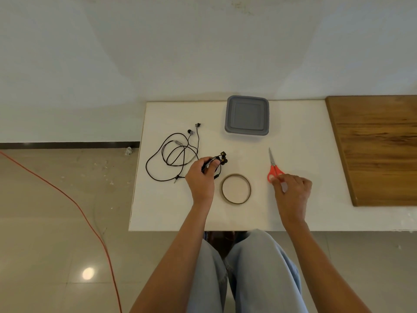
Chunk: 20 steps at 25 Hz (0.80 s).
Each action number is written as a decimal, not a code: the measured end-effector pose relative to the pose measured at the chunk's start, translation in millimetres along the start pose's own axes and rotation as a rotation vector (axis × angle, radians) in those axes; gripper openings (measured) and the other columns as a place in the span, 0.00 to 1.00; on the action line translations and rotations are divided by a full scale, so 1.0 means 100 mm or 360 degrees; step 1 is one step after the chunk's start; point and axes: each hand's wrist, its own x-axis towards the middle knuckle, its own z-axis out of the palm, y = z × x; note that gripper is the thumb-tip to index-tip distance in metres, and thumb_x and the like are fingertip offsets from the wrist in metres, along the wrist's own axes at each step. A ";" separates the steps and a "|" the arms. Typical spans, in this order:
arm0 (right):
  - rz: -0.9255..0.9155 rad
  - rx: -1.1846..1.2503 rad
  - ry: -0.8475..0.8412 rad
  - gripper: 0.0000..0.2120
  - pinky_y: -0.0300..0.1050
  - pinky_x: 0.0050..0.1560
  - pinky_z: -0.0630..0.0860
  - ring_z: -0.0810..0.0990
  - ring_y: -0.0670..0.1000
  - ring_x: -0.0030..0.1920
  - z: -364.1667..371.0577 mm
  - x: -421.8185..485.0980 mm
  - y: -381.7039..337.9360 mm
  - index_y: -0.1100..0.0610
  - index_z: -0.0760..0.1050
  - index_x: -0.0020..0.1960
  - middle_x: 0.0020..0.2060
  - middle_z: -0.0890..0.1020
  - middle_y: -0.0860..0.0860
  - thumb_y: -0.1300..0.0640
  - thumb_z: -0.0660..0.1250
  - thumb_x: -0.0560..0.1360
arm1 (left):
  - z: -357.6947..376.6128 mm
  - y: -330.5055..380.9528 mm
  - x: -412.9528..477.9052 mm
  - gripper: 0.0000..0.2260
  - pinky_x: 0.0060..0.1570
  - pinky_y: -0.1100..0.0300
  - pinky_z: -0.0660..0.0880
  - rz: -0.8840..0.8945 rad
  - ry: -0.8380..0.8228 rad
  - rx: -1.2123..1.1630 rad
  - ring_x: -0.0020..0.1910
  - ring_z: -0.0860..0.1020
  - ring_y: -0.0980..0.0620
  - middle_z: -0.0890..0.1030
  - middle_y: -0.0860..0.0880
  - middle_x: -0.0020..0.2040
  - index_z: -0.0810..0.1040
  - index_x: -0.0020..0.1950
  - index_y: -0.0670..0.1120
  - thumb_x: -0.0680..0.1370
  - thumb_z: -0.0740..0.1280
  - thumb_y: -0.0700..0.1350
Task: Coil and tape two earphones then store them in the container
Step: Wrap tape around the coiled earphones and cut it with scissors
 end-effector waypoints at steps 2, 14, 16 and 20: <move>0.0184 -0.0069 -0.0034 0.11 0.56 0.46 0.74 0.73 0.58 0.47 0.00 0.07 -0.06 0.59 0.77 0.43 0.38 0.80 0.52 0.50 0.69 0.75 | -0.01 0.01 0.00 0.07 0.42 0.71 0.75 0.0005 0.0003 0.0006 0.42 0.80 0.56 0.83 0.49 0.42 0.83 0.49 0.41 0.74 0.72 0.44; -0.0157 -0.0348 -0.0400 0.11 0.51 0.46 0.76 0.78 0.57 0.47 -0.12 0.17 -0.27 0.60 0.78 0.56 0.43 0.83 0.56 0.57 0.68 0.76 | 0.00 -0.07 0.05 0.07 0.38 0.71 0.75 0.0024 0.0030 -0.0106 0.42 0.80 0.53 0.83 0.45 0.43 0.83 0.49 0.40 0.74 0.73 0.41; -0.0447 -0.0316 -0.0500 0.12 0.48 0.49 0.75 0.77 0.55 0.50 -0.08 0.16 -0.26 0.58 0.78 0.58 0.46 0.83 0.53 0.56 0.68 0.76 | 0.00 -0.08 0.07 0.07 0.41 0.68 0.77 -0.0030 0.0012 -0.0128 0.43 0.81 0.52 0.84 0.46 0.43 0.83 0.49 0.41 0.74 0.72 0.42; -0.0508 -0.0288 -0.0533 0.12 0.45 0.43 0.78 0.78 0.50 0.45 -0.02 0.19 -0.25 0.53 0.76 0.56 0.43 0.80 0.50 0.50 0.67 0.76 | -0.03 -0.05 0.11 0.06 0.46 0.63 0.77 -0.0121 -0.0026 -0.0076 0.45 0.81 0.54 0.84 0.50 0.43 0.83 0.48 0.45 0.74 0.72 0.45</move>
